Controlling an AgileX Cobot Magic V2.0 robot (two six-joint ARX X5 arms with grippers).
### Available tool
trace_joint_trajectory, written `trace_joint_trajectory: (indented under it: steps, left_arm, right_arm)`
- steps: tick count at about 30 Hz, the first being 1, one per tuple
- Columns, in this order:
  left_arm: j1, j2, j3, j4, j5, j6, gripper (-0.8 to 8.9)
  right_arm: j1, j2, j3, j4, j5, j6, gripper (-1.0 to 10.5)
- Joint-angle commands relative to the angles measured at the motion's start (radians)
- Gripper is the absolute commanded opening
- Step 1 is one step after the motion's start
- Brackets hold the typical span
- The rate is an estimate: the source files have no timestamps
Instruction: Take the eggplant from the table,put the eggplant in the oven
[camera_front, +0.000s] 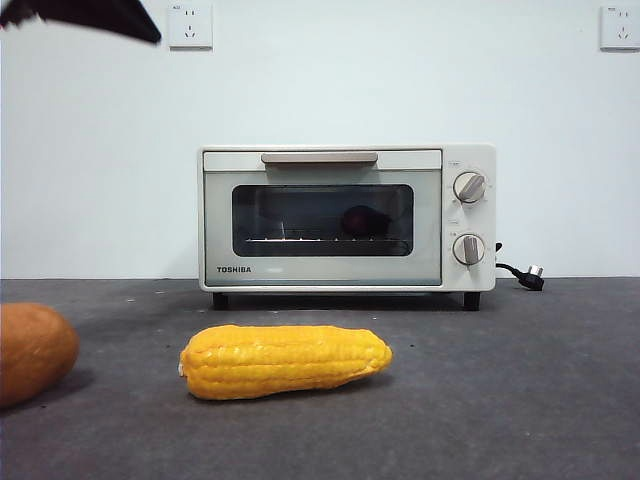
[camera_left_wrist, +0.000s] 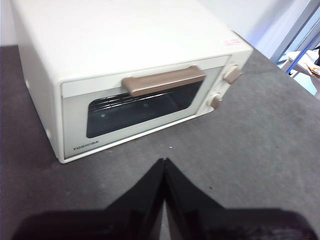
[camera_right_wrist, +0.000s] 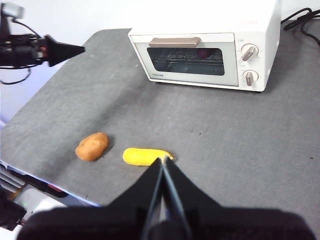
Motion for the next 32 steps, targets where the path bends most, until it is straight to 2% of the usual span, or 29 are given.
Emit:
trace_joint_trajectory:
  steps: [1, 10, 17, 32]
  left_arm:
    - [-0.024, -0.055, 0.000, -0.046, -0.023, 0.014, -0.06]
    - [-0.075, -0.253, 0.000, -0.203, -0.073, 0.013, -0.07]
    - [-0.079, -0.372, 0.000, -0.261, -0.075, 0.010, -0.07]
    - [-0.079, -0.394, 0.000, -0.283, -0.075, 0.010, -0.05]
  right_arm:
    - [0.001, -0.005, 0.000, -0.024, 0.000, -0.015, -0.1]
    - [0.001, -0.005, 0.000, -0.024, 0.000, -0.015, -0.1]
    - [0.001, -0.005, 0.000, -0.024, 0.000, -0.015, -0.1]
    - [0.001, -0.005, 0.000, -0.024, 0.000, -0.015, 0.0]
